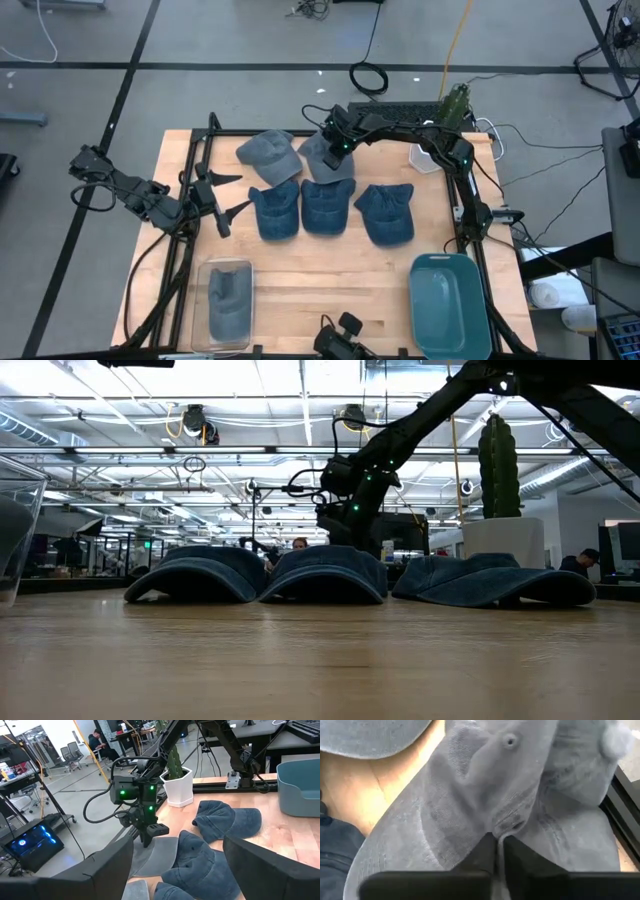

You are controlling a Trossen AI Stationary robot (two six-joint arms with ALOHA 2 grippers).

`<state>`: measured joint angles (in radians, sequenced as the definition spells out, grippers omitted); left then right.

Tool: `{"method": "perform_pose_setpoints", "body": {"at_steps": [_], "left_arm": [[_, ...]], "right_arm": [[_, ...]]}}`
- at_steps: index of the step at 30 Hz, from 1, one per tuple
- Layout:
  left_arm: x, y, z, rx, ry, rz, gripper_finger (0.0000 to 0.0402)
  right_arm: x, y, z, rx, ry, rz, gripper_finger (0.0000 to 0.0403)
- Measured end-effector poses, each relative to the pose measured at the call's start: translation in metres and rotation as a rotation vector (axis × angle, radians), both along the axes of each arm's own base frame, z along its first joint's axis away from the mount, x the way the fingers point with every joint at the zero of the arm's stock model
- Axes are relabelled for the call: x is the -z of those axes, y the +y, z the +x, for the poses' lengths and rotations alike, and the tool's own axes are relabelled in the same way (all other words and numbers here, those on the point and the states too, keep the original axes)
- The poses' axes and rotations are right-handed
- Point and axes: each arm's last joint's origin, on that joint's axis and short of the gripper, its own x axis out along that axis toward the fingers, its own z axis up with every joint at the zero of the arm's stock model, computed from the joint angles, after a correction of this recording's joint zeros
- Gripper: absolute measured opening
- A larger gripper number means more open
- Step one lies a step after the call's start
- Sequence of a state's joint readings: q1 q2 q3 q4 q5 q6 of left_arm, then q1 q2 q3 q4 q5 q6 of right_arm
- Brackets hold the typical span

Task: Pick & Place hat
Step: Put the right gray cap into the transparent bin

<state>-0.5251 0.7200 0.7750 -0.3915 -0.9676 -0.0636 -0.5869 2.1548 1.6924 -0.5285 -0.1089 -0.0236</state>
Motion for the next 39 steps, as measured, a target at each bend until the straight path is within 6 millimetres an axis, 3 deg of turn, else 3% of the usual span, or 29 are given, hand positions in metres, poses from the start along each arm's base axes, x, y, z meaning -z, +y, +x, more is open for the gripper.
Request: {"method": "perform_pose_setpoints", "body": {"at_steps": [11,16,21,32,39], "left_arm": [[0.000,0.000,0.000,0.000,0.000,0.000,0.0328],[0.000,0.000,0.000,0.000,0.000,0.000,0.0325],[0.000,0.000,0.000,0.000,0.000,0.000,0.0317],[0.000,0.000,0.000,0.000,0.000,0.000,0.0323],[0.000,0.000,0.000,-0.001,-0.001,0.000,0.0319]], "right_arm": [[-0.009,0.001,-0.001,-0.047,-0.009,-0.038,0.0002],[-0.036,0.009,-0.002,-0.074,-0.058,-0.087,0.0001],[-0.079,0.027,-0.006,-0.101,-0.142,-0.146,0.0001],[-0.180,0.105,-0.024,-0.185,-0.314,-0.356,0.0000],[-0.217,0.180,-0.035,-0.284,-0.365,-0.468,0.0000]]}}
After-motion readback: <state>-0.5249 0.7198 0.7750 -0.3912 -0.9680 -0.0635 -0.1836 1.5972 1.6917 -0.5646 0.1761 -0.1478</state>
